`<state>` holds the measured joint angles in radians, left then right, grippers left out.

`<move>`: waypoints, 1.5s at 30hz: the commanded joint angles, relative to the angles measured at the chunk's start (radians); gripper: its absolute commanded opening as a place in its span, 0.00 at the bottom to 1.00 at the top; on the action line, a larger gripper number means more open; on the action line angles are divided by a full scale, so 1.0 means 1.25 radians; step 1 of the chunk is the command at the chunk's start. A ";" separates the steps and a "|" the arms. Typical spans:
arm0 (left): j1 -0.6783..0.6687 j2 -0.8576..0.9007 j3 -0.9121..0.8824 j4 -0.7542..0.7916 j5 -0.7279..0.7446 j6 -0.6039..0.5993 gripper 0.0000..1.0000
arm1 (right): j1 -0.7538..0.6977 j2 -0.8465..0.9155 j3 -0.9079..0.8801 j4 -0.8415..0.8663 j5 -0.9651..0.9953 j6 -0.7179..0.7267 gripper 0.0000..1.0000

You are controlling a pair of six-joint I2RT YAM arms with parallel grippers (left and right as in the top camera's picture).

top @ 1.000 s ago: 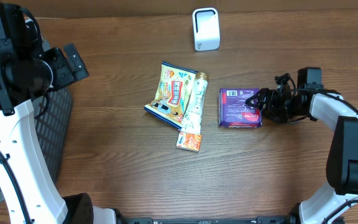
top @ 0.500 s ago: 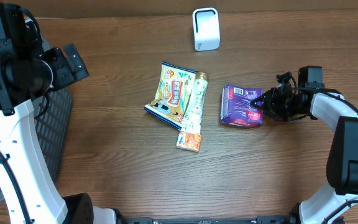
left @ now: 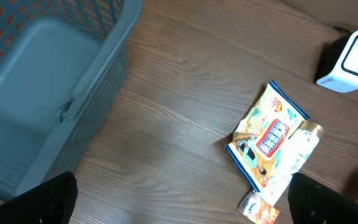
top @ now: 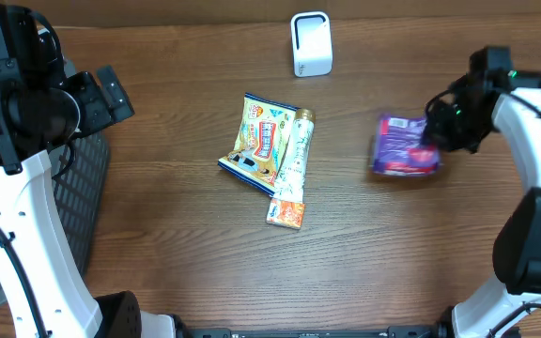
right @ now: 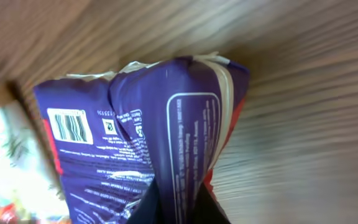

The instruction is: Scan the item barcode

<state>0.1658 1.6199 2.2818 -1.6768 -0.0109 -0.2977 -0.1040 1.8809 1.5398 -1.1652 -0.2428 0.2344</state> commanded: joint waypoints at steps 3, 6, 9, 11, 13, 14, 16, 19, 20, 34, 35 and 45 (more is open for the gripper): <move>0.003 0.003 -0.004 0.001 0.003 -0.011 1.00 | 0.009 -0.004 0.132 -0.167 0.298 0.030 0.14; 0.003 0.003 -0.004 0.001 0.003 -0.011 1.00 | 0.009 -0.004 0.131 -0.222 0.337 0.053 0.14; 0.003 0.003 -0.004 0.001 0.003 -0.011 1.00 | 0.009 -0.004 0.131 -0.256 0.357 0.065 0.15; 0.003 0.003 -0.004 0.001 0.003 -0.011 1.00 | 0.009 -0.004 0.131 -0.267 0.359 0.065 0.18; 0.003 0.003 -0.004 0.001 0.003 -0.011 1.00 | 0.011 -0.004 0.131 -0.279 0.359 0.065 0.20; 0.003 0.003 -0.004 0.001 0.003 -0.011 1.00 | 0.016 -0.004 0.131 -0.286 0.359 0.064 0.20; 0.003 0.003 -0.004 0.001 0.003 -0.011 1.00 | 0.030 -0.004 0.131 -0.289 0.358 0.065 0.20; 0.003 0.003 -0.004 0.001 0.003 -0.011 1.00 | 0.064 -0.004 0.128 -0.287 0.362 0.065 0.19; 0.003 0.003 -0.004 0.001 0.003 -0.011 1.00 | 0.075 -0.004 0.126 -0.286 0.361 0.065 0.19; 0.003 0.003 -0.004 0.001 0.003 -0.011 1.00 | 0.148 -0.004 0.151 -0.166 0.341 0.092 0.22; 0.003 0.003 -0.004 0.001 0.003 -0.011 1.00 | 0.123 -0.004 0.158 -0.163 0.335 0.092 0.28; 0.003 0.003 -0.004 0.001 0.003 -0.011 1.00 | -0.257 -0.004 0.113 -0.159 -0.096 -0.175 0.51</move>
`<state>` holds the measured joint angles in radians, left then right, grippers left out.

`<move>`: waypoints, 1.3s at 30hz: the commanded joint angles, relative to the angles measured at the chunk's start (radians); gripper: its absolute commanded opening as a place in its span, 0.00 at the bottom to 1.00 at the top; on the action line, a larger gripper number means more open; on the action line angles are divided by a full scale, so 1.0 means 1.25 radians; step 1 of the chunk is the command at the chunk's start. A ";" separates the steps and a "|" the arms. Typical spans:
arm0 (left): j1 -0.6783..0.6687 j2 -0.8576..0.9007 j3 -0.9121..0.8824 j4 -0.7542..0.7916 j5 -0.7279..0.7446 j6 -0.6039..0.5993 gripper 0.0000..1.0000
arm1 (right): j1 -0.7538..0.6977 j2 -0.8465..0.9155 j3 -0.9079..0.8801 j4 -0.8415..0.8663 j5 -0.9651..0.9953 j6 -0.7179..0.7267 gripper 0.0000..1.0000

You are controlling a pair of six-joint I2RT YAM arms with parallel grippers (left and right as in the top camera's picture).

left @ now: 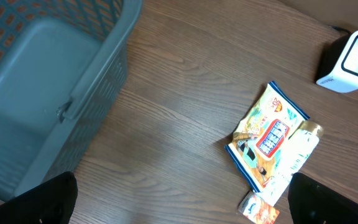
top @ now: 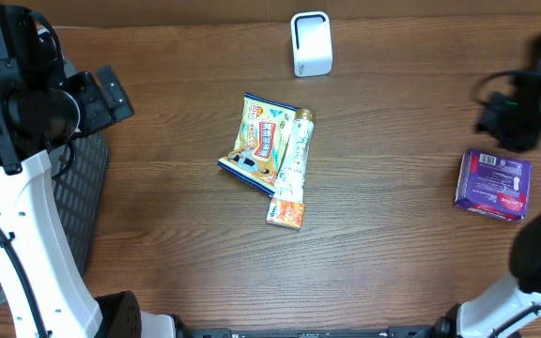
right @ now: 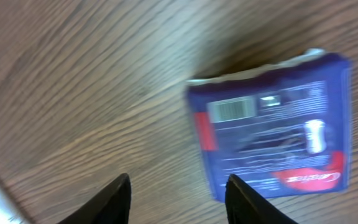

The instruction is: Scan the item barcode

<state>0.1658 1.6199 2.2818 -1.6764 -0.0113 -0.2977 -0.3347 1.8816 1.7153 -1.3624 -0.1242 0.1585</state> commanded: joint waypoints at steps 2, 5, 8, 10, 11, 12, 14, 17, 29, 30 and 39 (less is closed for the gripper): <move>0.003 0.003 -0.004 0.001 0.004 -0.011 1.00 | -0.132 -0.005 -0.061 0.009 -0.219 -0.135 0.52; 0.003 0.003 -0.004 0.001 0.004 -0.011 1.00 | -0.208 -0.005 -0.120 0.066 -0.224 -0.133 0.53; 0.003 0.003 -0.004 0.001 0.004 -0.011 1.00 | -0.272 -0.004 -0.177 0.146 -0.261 -0.117 0.54; 0.003 0.003 -0.004 0.001 0.004 -0.011 1.00 | -0.314 -0.004 -0.211 0.193 -0.281 -0.099 0.54; 0.003 0.003 -0.004 0.001 0.004 -0.011 1.00 | -0.332 -0.004 -0.227 0.215 -0.282 -0.086 0.54; 0.003 0.003 -0.004 0.001 0.004 -0.011 1.00 | -0.351 -0.004 -0.241 0.236 -0.282 -0.082 0.54; 0.003 0.003 -0.004 0.001 0.004 -0.011 1.00 | -0.381 -0.004 -0.260 0.264 -0.279 -0.082 0.57; 0.003 0.003 -0.004 0.001 0.004 -0.011 1.00 | -0.413 -0.004 -0.279 0.289 -0.279 -0.082 0.64; 0.003 0.003 -0.004 0.001 0.004 -0.011 1.00 | -0.344 -0.004 -0.407 0.402 -0.309 -0.082 0.66; 0.003 0.003 -0.004 0.001 0.004 -0.011 1.00 | -0.334 -0.004 -0.417 0.413 -0.308 -0.082 0.66; 0.003 0.003 -0.004 0.001 0.004 -0.011 1.00 | -0.284 -0.005 -0.428 0.416 -0.331 -0.082 0.09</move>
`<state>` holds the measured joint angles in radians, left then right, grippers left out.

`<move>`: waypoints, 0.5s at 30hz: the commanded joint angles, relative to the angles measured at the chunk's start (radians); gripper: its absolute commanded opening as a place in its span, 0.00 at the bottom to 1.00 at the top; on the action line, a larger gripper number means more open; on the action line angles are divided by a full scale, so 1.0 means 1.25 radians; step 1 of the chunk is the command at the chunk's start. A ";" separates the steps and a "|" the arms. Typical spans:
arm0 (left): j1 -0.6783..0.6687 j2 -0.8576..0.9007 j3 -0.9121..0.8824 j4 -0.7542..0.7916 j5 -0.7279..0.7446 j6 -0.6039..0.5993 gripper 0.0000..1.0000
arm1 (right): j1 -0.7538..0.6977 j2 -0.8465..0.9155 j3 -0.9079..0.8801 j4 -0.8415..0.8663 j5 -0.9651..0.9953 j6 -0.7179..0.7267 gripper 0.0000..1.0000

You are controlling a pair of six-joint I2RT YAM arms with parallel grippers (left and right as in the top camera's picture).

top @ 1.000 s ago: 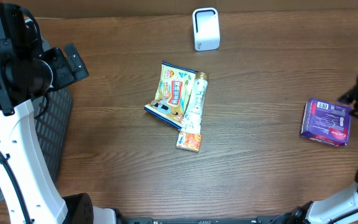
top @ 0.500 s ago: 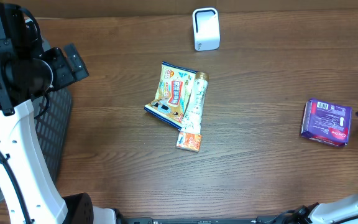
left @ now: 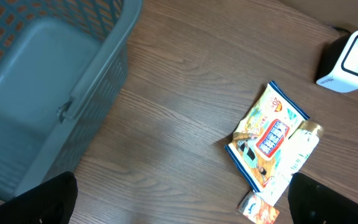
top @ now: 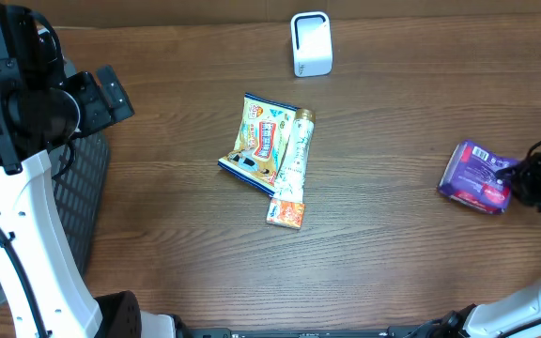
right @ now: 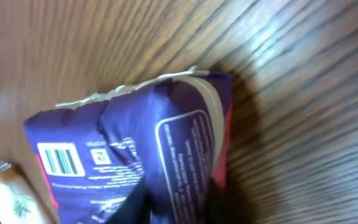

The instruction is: Scan the item barcode

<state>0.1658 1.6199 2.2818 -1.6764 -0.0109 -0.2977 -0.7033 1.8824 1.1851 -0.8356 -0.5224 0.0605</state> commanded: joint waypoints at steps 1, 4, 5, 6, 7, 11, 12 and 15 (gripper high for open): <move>0.003 0.003 -0.004 0.001 0.003 -0.011 1.00 | 0.010 -0.005 -0.002 -0.009 -0.030 -0.004 0.04; 0.003 0.003 -0.004 0.001 0.003 -0.011 1.00 | 0.010 -0.005 0.028 -0.041 -0.045 -0.004 0.04; 0.003 0.003 -0.004 0.001 0.003 -0.011 1.00 | 0.010 -0.005 0.044 -0.059 -0.045 -0.004 0.04; 0.003 0.003 -0.004 0.001 0.003 -0.011 1.00 | 0.011 -0.005 0.065 -0.085 -0.045 -0.005 0.04; 0.003 0.003 -0.004 0.001 0.003 -0.011 1.00 | 0.011 -0.006 0.090 -0.115 -0.043 -0.009 0.04; 0.003 0.003 -0.004 0.001 0.003 -0.011 1.00 | 0.032 -0.011 0.194 -0.239 0.007 -0.029 0.04; 0.003 0.003 -0.004 0.001 0.003 -0.011 1.00 | 0.045 -0.012 0.221 -0.271 0.035 -0.029 0.04; 0.003 0.003 -0.004 0.001 0.003 -0.011 1.00 | 0.105 -0.013 0.282 -0.348 0.120 -0.028 0.05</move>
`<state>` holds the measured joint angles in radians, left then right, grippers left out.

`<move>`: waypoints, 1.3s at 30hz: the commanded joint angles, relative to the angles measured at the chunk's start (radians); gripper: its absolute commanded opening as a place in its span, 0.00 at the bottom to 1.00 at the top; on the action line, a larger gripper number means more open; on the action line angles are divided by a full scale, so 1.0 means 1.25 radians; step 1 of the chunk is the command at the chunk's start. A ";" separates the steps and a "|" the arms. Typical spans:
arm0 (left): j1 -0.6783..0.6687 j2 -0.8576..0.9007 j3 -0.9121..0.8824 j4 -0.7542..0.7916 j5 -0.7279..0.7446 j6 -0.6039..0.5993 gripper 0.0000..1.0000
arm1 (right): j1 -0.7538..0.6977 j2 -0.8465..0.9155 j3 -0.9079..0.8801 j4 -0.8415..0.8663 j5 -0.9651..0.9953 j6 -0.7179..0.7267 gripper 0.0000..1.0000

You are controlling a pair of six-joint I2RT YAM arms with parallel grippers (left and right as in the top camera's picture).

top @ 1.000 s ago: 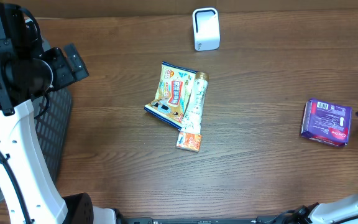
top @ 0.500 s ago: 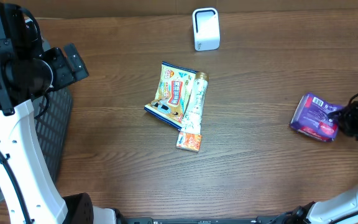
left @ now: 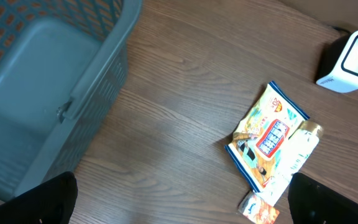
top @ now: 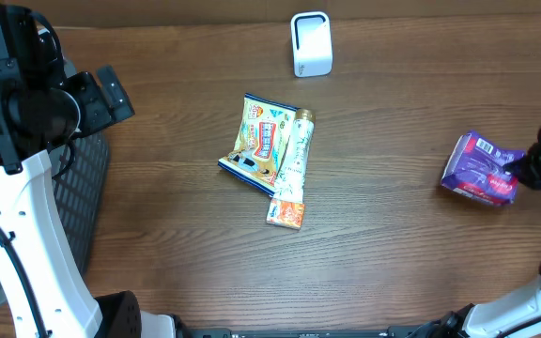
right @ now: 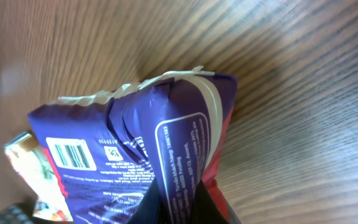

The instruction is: Scan the item barcode

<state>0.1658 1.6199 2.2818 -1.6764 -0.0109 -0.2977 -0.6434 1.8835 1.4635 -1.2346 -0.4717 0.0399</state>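
Observation:
A purple packet (top: 478,169) hangs at the table's far right edge, pinched in my right gripper (top: 524,172). In the right wrist view the purple packet (right: 135,155) fills the frame with its white barcode (right: 70,154) showing on the left face, and my right gripper (right: 182,202) is shut on a fold of it. The white scanner (top: 311,43) stands at the back centre, also seen as the scanner (left: 348,61) from the left wrist. My left gripper (left: 182,199) stays open high over the table's left side, empty.
A yellow snack bag (top: 259,141), a white tube (top: 294,155) and a small orange sachet (top: 285,215) lie together mid-table. A grey-blue basket (left: 42,93) stands at the left edge under my left arm.
The purple packet in my right gripper has risen slightly and shifted a little toward the back; it now sits more upright. The left arm has not moved.
My right gripper first held the purple packet right of the centre pile. Then the packet lay flat at the far right with the gripper open behind it. After that the gripper was shut on it again there, and now holds it a little higher.

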 commanded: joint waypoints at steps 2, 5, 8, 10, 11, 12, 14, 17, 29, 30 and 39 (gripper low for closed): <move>0.003 0.003 -0.004 0.001 0.003 -0.011 1.00 | 0.109 -0.014 0.074 -0.051 0.099 -0.012 0.06; 0.003 0.003 -0.004 0.001 0.003 -0.011 1.00 | 0.194 -0.013 0.073 -0.051 0.098 -0.012 0.07; 0.003 0.003 -0.004 0.001 0.003 -0.011 1.00 | 0.327 -0.013 0.073 -0.042 0.101 -0.011 0.08; 0.003 0.003 -0.004 0.001 0.003 -0.011 1.00 | 0.392 -0.013 0.071 -0.029 0.121 -0.002 0.11; 0.003 0.003 -0.004 0.001 0.003 -0.011 1.00 | 0.416 -0.013 0.071 -0.023 0.135 0.014 0.15; 0.003 0.003 -0.004 0.001 0.003 -0.011 1.00 | 0.443 -0.013 0.070 -0.016 0.145 0.033 0.24; 0.003 0.003 -0.004 0.001 0.003 -0.011 1.00 | 0.481 -0.013 0.070 -0.013 0.147 0.034 0.47; 0.003 0.003 -0.004 0.001 0.003 -0.011 1.00 | 0.529 -0.013 0.070 -0.012 0.147 0.034 0.62; 0.003 0.003 -0.004 0.001 0.003 -0.011 1.00 | 0.454 -0.013 0.088 0.017 0.174 0.034 1.00; 0.003 0.003 -0.004 0.001 0.003 -0.011 1.00 | 0.436 -0.013 0.088 0.023 0.173 0.034 1.00; 0.003 0.003 -0.004 0.005 0.003 -0.011 1.00 | 0.356 -0.013 0.088 0.046 0.147 0.034 1.00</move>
<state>0.1658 1.6199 2.2818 -1.6764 -0.0113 -0.2977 -0.1932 1.8828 1.5391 -1.1927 -0.2741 0.0792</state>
